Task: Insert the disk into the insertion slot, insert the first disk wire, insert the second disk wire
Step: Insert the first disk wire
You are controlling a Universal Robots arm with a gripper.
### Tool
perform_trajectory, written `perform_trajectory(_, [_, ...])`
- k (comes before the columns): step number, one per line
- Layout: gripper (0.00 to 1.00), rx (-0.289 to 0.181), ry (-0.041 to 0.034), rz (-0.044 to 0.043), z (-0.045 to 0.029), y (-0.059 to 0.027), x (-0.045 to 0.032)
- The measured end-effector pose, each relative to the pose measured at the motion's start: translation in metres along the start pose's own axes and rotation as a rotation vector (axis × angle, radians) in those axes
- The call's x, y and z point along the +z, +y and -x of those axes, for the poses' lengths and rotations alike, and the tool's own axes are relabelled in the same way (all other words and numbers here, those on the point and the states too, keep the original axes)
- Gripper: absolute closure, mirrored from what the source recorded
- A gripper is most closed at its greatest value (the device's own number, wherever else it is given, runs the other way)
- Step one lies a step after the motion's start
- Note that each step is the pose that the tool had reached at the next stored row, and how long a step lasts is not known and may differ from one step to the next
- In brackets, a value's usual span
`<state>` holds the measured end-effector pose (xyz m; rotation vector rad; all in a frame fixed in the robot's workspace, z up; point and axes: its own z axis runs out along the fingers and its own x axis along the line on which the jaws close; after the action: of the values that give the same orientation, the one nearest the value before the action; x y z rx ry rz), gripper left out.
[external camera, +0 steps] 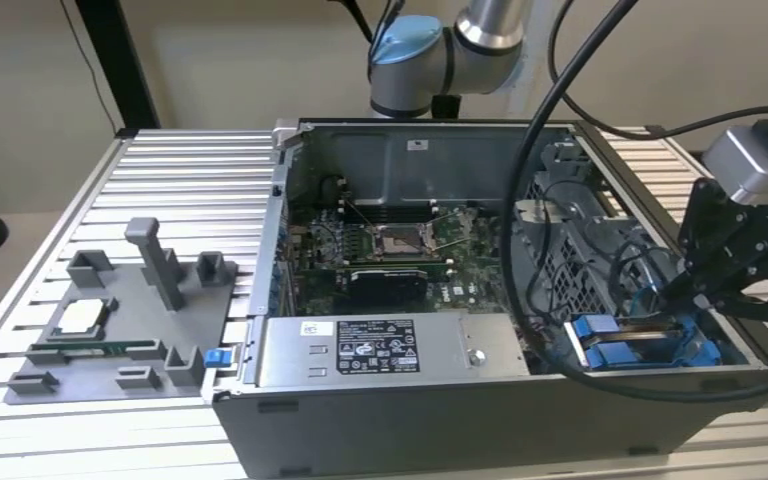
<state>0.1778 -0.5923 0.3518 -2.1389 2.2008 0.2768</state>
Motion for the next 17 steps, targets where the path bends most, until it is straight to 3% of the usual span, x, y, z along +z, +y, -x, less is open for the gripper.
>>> perform_trajectory(2, [1.00, 0.002, 0.0076, 0.0058, 0.0024, -0.0001, 0.0015])
perform_trajectory(7, [1.00, 0.003, 0.0195, 0.0054, 0.0019, -0.0004, 0.0051])
perform_trajectory(17, [1.00, 0.004, 0.0204, 0.0053, 0.0017, 0.0019, 0.0077])
